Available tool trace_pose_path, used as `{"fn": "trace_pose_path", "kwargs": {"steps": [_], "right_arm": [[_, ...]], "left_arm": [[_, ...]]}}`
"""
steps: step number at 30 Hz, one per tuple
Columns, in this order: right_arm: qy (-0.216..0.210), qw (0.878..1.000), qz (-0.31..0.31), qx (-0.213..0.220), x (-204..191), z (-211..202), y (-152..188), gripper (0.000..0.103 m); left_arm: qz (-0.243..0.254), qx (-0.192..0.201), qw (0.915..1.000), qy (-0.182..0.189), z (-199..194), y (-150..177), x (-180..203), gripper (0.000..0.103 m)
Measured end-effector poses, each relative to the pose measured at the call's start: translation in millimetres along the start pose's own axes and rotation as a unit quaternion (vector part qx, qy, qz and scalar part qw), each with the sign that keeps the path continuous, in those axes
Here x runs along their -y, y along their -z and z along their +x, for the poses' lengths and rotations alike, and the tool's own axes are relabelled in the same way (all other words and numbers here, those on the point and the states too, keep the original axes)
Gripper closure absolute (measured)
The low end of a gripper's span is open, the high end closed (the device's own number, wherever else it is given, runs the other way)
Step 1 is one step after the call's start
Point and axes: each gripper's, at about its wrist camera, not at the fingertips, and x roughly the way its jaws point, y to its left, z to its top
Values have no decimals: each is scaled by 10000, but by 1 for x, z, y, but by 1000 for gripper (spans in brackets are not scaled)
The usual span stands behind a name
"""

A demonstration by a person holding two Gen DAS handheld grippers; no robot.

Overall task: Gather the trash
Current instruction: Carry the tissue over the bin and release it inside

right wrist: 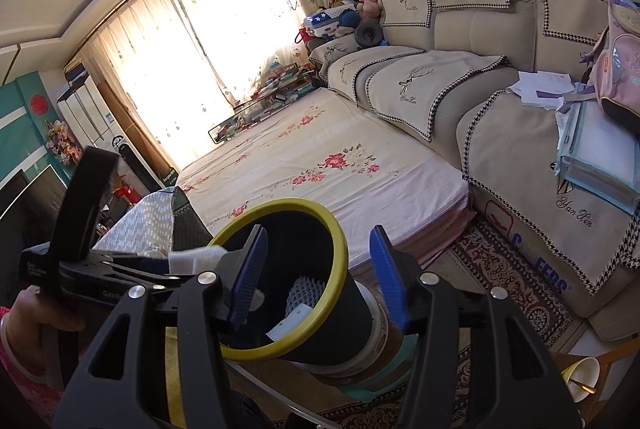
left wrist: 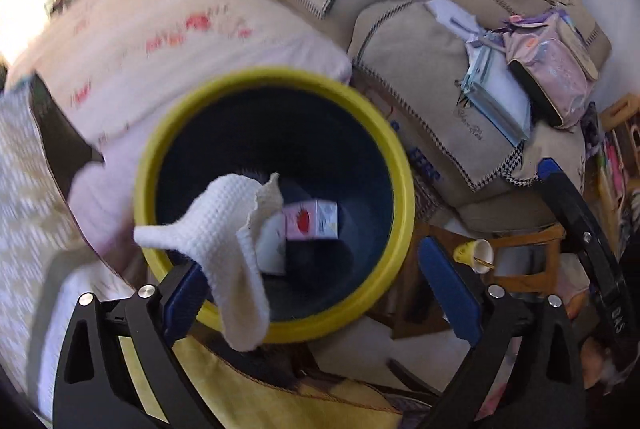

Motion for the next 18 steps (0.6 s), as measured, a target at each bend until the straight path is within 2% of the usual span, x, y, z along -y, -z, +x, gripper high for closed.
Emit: {"fn": "trace_pose_path", "kwargs": {"steps": [2,4,6,7,8,9,10,12,13,14,15,16,17,18], "right_arm": [[5,10000,39,21,3,0,0,52],[9,9999,89,58,5,-2,-1,52],[1,9999,120,90,7,-3,-1,52],[1,9998,135,114,8,-5,-1,52],[-5,9998,161,146,9,-7,-1,52],[-8,9997,185,168,11,-8,-1,52],[-10,9996,204,180,12,-9,-2,52],[-26,9995,224,208,15,-11,-2,52],[-40,9994,246,235,16,-13,-2,52],[-46,9993,271,261,18,-15,-3,52],[-49,9992,289,281,19,-16,-3,52],[-62,9990,305,308,20,-18,-4,52],[-83,9989,317,339,21,-20,-5,52],[-104,9986,339,387,22,-23,-5,52]], "left_arm": [[-449,-435,9980,107,9,-7,-8,5],[-843,-677,9939,222,12,-15,-15,5],[-876,-1040,9907,-64,21,-24,-13,5],[-846,-1371,9867,-212,28,-28,-10,5],[-916,-1600,9826,-203,32,-33,-10,5],[-1060,-1641,9807,-56,31,-37,-10,5],[-901,-1639,9820,-277,31,-43,-5,5],[-405,-1756,9781,-1046,33,-49,11,5],[-327,-1647,9799,-1078,28,-52,16,5],[152,-1434,9797,-1393,23,-57,29,5],[652,-1386,9689,-1945,27,-57,38,5],[915,-1571,9516,-2480,37,-54,42,5],[733,-1782,9519,-2384,42,-53,39,5],[774,-1793,9560,-2188,42,-53,42,5]]}}
